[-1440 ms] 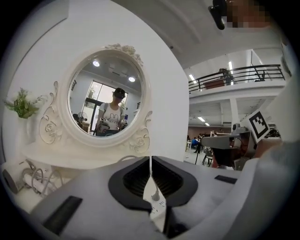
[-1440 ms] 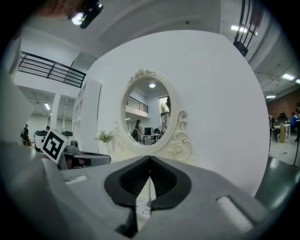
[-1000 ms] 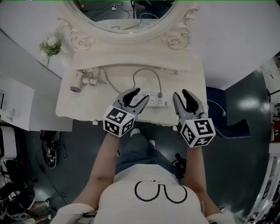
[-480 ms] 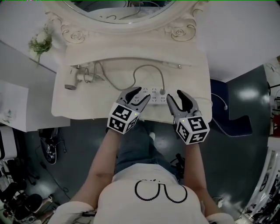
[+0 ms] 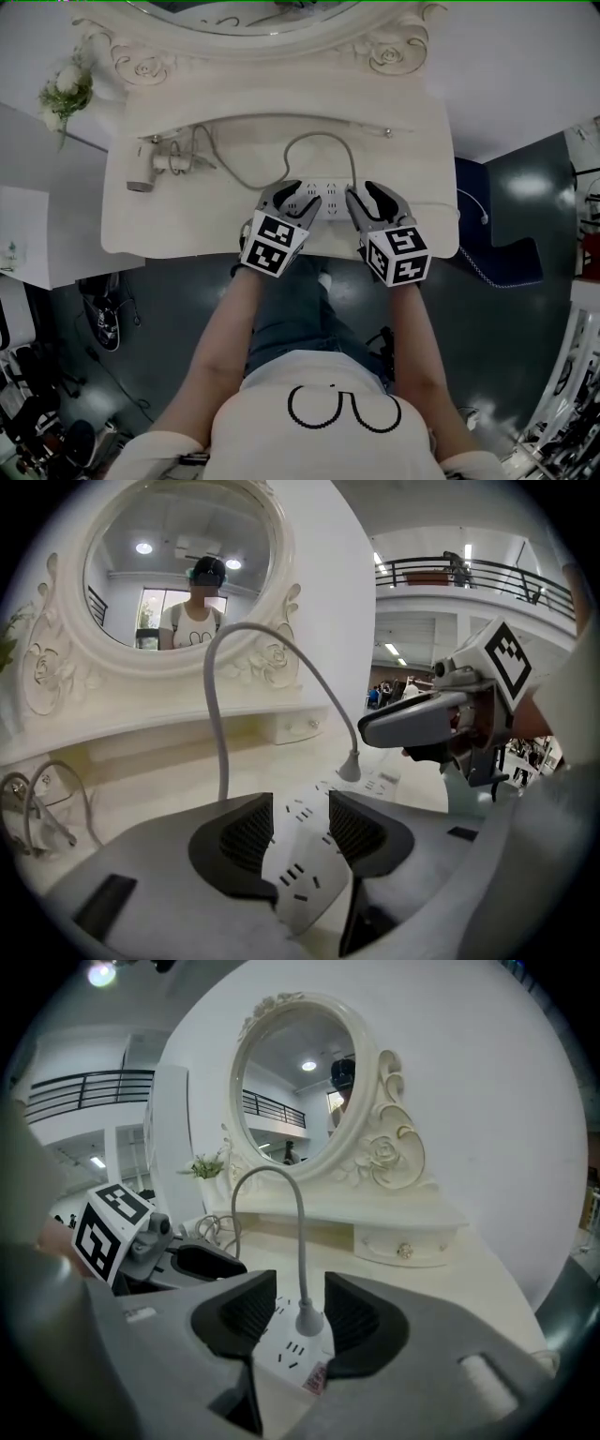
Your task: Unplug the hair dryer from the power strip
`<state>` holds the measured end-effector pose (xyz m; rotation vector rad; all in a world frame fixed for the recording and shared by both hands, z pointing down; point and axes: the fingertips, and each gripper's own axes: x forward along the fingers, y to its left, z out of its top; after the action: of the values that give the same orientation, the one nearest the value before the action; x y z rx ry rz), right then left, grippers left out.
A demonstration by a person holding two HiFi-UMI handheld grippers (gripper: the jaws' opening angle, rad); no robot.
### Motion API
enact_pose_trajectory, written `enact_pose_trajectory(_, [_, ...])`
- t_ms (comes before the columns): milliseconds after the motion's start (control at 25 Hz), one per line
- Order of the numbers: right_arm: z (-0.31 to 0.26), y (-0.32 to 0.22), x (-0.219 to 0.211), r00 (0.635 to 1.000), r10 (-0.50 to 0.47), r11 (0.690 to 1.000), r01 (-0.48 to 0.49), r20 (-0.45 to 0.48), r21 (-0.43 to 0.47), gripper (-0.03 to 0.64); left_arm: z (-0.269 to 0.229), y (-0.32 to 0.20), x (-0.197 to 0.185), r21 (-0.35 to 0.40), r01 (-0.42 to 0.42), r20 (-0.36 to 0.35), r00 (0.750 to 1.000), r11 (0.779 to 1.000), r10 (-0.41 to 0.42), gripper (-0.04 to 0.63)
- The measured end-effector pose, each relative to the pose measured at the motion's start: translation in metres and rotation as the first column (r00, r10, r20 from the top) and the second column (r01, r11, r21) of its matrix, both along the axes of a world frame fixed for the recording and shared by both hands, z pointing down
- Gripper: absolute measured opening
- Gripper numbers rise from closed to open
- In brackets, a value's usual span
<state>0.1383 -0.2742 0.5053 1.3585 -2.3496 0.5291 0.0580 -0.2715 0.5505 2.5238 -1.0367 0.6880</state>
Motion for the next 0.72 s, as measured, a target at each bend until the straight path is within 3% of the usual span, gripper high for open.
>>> enact_pose_trajectory(120, [0.01, -0.01, -0.007, 0.999, -0.017, 1.0, 0.017, -0.03, -0.007, 0.124, 0.015, 0.0, -0.002, -0.005, -0.014, 0.081, 0.997, 1.0, 0.014, 0.183])
enact_pose_trajectory(200, [0.016, -0.015, -0.01, 0.997, -0.024, 1.0, 0.023, -0.067, -0.016, 0.096, 0.017, 0.0, -0.003, -0.013, -0.018, 0.096, 0.995, 1.0, 0.02, 0.183])
enact_pose_trajectory(240, [0.018, -0.016, -0.01, 0.996, -0.025, 1.0, 0.023, -0.087, -0.018, 0.031, 0.017, 0.0, -0.003, -0.021, -0.017, 0.093, 0.995, 1.0, 0.019, 0.183])
enact_pose_trajectory(280, [0.019, -0.017, -0.01, 0.995, -0.024, 1.0, 0.023, -0.099, -0.017, 0.018, 0.017, 0.0, -0.003, -0.028, -0.016, 0.09, 0.996, 0.999, 0.018, 0.183])
enact_pose_trajectory(440, [0.019, -0.015, -0.01, 0.996, -0.018, 0.999, 0.015, -0.089, -0.03, 0.015, 0.016, 0.001, -0.003, -0.036, -0.017, 0.089, 0.996, 0.999, 0.02, 0.186])
enact_pose_trajectory(560, [0.019, -0.014, -0.012, 0.99, -0.03, 0.999, 0.026, -0.139, -0.032, 0.014, 0.016, 0.001, -0.003, -0.035, -0.019, 0.087, 0.996, 0.999, 0.022, 0.186])
enact_pose_trajectory(640, [0.019, -0.015, -0.01, 0.996, -0.011, 0.999, 0.007, -0.083, -0.05, 0.014, 0.017, 0.001, -0.003, -0.034, -0.019, 0.085, 0.996, 0.999, 0.022, 0.186])
enact_pose_trajectory(720, [0.018, -0.02, -0.006, 0.998, 0.036, 0.995, -0.031, 0.051, -0.09, 0.014, 0.017, 0.0, -0.003, -0.033, -0.014, 0.081, 0.997, 0.999, 0.016, 0.186])
